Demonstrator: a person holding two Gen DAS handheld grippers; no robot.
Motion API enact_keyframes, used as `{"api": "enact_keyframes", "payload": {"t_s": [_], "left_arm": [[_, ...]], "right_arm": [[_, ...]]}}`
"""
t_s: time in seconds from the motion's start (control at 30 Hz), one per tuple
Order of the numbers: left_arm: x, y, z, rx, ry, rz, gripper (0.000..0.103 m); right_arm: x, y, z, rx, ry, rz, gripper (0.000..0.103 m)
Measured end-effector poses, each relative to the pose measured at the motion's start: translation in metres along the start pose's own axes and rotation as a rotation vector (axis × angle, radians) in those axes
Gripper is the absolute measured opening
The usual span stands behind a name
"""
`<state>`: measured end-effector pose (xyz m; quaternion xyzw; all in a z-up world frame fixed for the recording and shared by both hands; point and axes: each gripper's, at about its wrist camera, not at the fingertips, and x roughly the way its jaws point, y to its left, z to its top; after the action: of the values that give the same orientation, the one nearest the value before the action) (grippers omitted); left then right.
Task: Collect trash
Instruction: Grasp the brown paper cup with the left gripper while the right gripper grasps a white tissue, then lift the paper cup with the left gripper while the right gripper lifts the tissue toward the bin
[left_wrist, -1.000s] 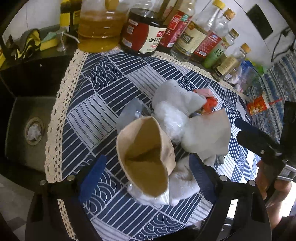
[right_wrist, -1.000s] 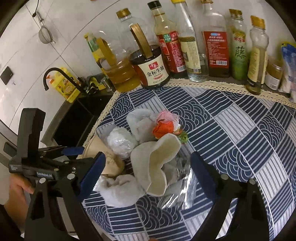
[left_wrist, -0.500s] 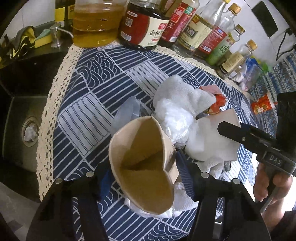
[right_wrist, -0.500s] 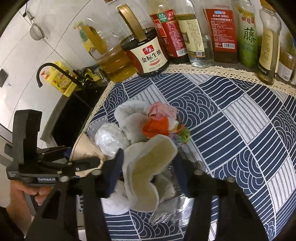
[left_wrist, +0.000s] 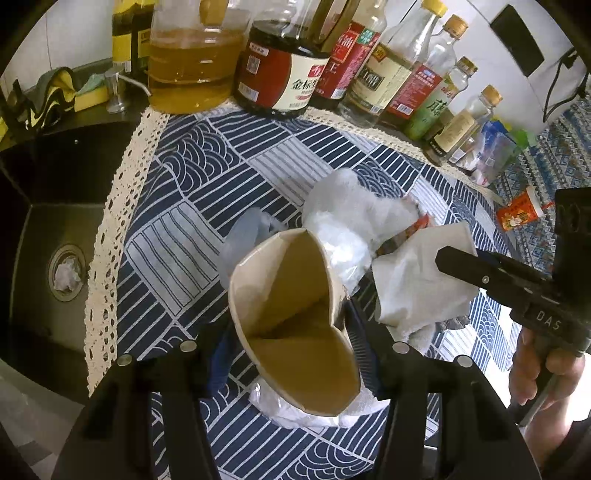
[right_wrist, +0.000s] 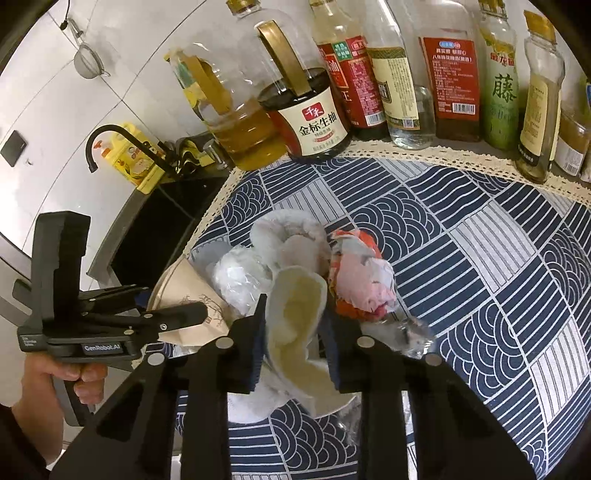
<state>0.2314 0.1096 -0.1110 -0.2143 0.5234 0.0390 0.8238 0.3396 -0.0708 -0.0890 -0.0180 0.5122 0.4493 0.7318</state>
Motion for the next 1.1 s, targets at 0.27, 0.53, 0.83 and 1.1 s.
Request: {"api": "enact_keyframes", "payload": {"t_s": [0.27, 0.53, 0.83, 1.1], "left_arm": [[-0.020, -0.005, -0.003, 0.016, -0.033, 0.005, 0.054], [-0.046, -0.010, -0.004, 0.037, -0.088, 0.000, 0.054], [-0.084, -0.020, -0.020, 0.070, -0.154, -0.021, 0.054], [-0.114, -0.018, -0.053, 0.083, -0.195, -0.037, 0.054]], "right_arm": [[-0.022, 0.007, -0.006, 0.017, -0.065, -0.009, 0.026], [-0.049, 0.021, -0.007, 0.010, -0.115, -0.019, 0.026], [-0.077, 0.046, -0.023, -0.019, -0.150, -0.045, 0.026], [-0.097, 0.068, -0.056, 0.003, -0.169, -0.053, 0.026]]}}
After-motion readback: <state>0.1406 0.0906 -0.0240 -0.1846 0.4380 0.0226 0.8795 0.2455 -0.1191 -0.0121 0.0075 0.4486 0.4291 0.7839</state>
